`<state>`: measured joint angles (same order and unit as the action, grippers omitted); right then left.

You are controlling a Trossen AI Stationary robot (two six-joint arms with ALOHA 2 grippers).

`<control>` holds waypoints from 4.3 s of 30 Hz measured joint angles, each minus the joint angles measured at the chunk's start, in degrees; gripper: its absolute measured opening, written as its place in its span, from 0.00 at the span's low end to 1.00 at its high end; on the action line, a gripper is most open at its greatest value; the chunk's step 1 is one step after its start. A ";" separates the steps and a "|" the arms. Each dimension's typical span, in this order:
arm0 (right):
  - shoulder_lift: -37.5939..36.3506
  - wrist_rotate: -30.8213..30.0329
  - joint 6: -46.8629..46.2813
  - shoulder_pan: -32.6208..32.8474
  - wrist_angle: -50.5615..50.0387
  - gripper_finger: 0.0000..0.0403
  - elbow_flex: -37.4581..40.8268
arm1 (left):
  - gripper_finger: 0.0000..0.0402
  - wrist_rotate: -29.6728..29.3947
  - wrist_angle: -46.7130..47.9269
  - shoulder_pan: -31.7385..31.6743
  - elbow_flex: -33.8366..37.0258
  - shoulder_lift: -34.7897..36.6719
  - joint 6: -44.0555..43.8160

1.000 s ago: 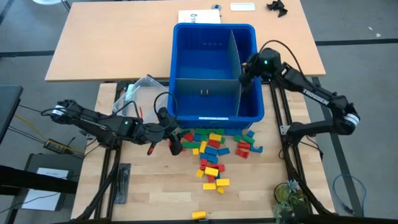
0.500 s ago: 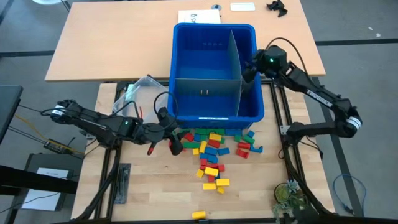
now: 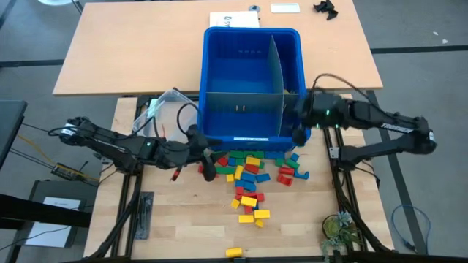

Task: Sort blocks
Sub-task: Put the yellow block into the blue bin

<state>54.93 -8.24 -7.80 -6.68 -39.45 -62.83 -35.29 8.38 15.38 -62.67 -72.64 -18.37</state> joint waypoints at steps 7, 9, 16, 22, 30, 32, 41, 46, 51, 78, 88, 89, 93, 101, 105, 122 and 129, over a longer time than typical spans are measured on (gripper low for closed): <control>8.51 -1.62 -5.60 17.43 0.51 0.62 0.00 | 0.53 0.01 -3.94 0.01 0.00 -0.26 -1.43; 12.12 -2.04 -7.04 20.55 1.19 0.61 0.00 | 0.53 0.57 -3.57 0.04 0.00 -0.26 -1.31; 25.69 -1.67 -5.78 26.94 9.65 0.61 0.04 | 0.53 5.71 0.08 0.04 0.01 -0.26 1.07; 35.70 -2.45 -10.01 29.19 20.65 0.67 0.04 | 0.53 6.47 1.91 0.04 0.00 -0.28 1.58; 43.47 1.94 -13.12 29.45 25.50 0.70 0.04 | 0.53 6.46 1.81 0.04 0.00 -0.28 1.60; 43.55 2.98 -13.77 29.43 25.67 0.68 0.04 | 0.53 6.45 1.83 0.04 0.00 -0.28 1.55; 44.52 3.02 -11.93 29.56 21.76 0.66 1.55 | 0.53 6.03 1.66 0.04 0.01 -0.28 1.25; 46.19 1.85 -13.98 29.56 24.32 0.65 3.21 | 0.53 5.86 1.55 0.00 0.00 -0.50 1.23; 46.20 0.66 -10.00 29.53 24.50 0.58 3.14 | 0.53 5.49 1.28 0.00 0.00 -1.49 1.21; 13.39 -20.54 -9.96 21.20 13.39 0.32 3.17 | 0.53 5.44 7.20 0.00 -2.34 -0.41 3.24; 4.68 -22.96 -3.96 -10.13 12.21 0.33 3.15 | 0.53 3.65 8.11 0.00 -2.47 0.35 6.22; 4.89 -21.60 -3.71 -13.41 12.22 0.33 3.15 | 0.53 3.64 8.15 0.00 -2.47 0.35 6.34; 6.96 -17.39 -3.44 -23.98 12.44 0.33 3.15 | 0.53 3.63 8.11 0.00 -2.47 0.35 6.52; 11.82 -14.83 -0.94 -34.61 14.03 0.38 3.15 | 0.53 6.25 8.02 0.00 -2.47 0.22 9.14; 11.89 -14.19 2.03 -35.84 15.23 0.48 3.15 | 0.53 6.25 7.82 0.00 -2.47 0.22 9.14; 0.35 -3.83 -4.43 -4.48 1.57 0.61 -0.69 | 0.53 12.53 28.50 0.87 2.39 0.17 -10.43; 4.34 -15.31 -5.64 8.02 2.06 0.59 2.34 | 0.53 12.97 26.02 -0.30 10.58 -2.45 -19.22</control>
<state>59.27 -23.54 -13.44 1.33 -37.38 -60.49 -22.32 34.41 15.08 -52.10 -75.09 -37.60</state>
